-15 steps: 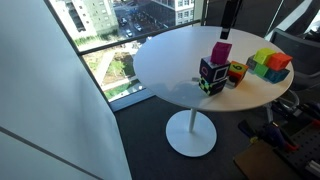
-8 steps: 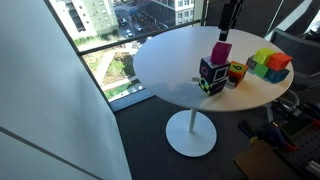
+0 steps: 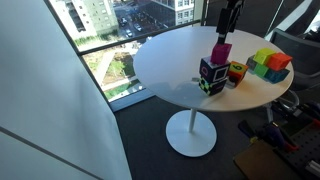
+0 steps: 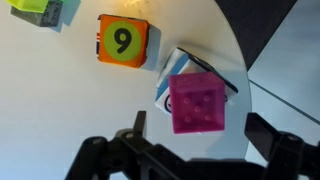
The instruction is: Place the pink block on top of the block pyramid
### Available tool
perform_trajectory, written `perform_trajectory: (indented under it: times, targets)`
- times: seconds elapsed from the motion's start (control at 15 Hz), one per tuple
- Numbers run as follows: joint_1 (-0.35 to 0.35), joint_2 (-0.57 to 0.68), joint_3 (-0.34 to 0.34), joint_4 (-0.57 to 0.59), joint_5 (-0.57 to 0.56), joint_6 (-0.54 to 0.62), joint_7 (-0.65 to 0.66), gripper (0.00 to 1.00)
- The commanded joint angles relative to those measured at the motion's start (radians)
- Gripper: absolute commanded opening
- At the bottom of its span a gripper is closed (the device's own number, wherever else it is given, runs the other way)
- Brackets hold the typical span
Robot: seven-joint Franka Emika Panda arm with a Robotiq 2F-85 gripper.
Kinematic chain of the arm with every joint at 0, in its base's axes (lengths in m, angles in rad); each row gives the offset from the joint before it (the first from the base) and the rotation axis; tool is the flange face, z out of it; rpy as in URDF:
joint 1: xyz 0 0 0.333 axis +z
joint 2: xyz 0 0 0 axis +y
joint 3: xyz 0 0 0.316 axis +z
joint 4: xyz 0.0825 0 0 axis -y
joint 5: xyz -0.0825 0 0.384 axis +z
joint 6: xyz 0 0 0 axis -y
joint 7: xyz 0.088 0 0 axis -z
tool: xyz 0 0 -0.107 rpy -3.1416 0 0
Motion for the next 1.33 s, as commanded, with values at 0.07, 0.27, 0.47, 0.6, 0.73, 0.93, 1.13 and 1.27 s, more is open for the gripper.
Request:
perform_trajectory:
  times: [0.07,0.27,0.47,0.6,0.73,0.93,1.13,1.27]
  targets:
    - [0.005,0.010,0.003,-0.006,0.000,0.034,0.019,1.00]
    - [0.007,0.017,0.004,-0.010,0.003,0.044,0.018,1.00]
    - [0.009,0.023,0.005,-0.015,0.007,0.049,0.016,1.00]
    - [0.011,0.026,0.007,-0.019,0.007,0.050,0.016,1.00]
    - [0.013,0.029,0.007,-0.023,0.007,0.049,0.015,1.00]
    - [0.015,0.032,0.009,-0.033,0.006,0.053,0.015,1.00]
    - [0.016,0.033,0.011,-0.047,0.003,0.065,0.014,1.00]
    - [0.015,0.035,0.011,-0.055,0.001,0.078,0.014,1.00]
